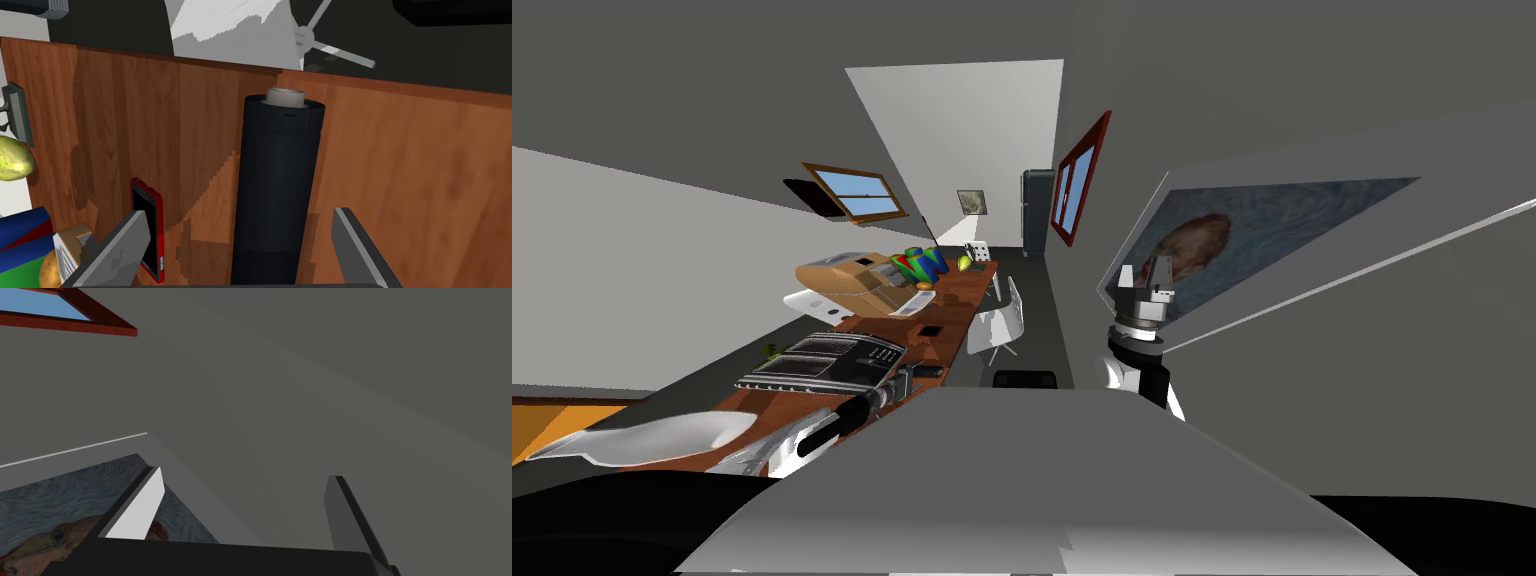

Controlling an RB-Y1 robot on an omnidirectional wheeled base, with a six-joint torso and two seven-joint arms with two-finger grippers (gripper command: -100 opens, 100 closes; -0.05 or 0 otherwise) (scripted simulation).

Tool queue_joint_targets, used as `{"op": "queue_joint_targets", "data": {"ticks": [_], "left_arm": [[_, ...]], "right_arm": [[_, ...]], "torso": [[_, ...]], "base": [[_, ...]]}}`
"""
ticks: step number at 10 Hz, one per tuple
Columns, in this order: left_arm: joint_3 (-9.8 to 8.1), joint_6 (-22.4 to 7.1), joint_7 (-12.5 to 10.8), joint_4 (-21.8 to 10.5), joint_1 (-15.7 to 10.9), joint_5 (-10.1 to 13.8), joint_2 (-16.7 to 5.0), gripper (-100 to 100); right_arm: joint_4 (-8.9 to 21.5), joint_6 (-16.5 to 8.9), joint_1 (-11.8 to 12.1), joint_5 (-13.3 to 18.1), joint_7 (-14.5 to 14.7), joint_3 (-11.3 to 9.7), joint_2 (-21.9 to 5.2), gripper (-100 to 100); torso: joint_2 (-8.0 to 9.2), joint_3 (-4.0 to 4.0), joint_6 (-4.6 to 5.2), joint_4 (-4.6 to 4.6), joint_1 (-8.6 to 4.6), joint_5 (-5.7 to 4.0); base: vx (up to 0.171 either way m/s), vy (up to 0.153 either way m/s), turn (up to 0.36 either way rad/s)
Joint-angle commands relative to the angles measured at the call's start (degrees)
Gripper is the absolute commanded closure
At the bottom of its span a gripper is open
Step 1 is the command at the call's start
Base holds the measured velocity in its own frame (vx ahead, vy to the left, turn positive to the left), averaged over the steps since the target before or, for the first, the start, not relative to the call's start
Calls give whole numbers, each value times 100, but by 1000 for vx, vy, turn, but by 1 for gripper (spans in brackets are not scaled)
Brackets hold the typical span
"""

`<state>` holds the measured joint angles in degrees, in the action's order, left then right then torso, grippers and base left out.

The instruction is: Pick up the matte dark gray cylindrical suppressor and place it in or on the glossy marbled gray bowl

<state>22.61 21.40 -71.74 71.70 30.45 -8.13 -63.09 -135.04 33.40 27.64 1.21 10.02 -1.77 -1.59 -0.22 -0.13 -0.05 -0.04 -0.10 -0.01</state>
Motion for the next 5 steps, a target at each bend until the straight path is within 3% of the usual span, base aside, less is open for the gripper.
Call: {"op": "queue_joint_targets", "data": {"ticks": [1,4,5], "left_arm": [[64,-37,-109,-210,-5,-49,-50,-100],[274,-225,-414,-595,80,-166,-177,-100],[178,-179,-328,-474,142,-128,-191,-100]], "right_arm": [[0,0,0,0,0,0,0,0],[0,0,0,0,0,0,0,0],[0,0,0,0,0,0,0,0]], "torso": [[0,0,0,0,0,0],[-11,-6,-1,-2,-7,-2],[-9,-5,1,-2,-1,-1]], "base": [[42,-17,-93],[78,-23,-126],[28,1,-15]]}}
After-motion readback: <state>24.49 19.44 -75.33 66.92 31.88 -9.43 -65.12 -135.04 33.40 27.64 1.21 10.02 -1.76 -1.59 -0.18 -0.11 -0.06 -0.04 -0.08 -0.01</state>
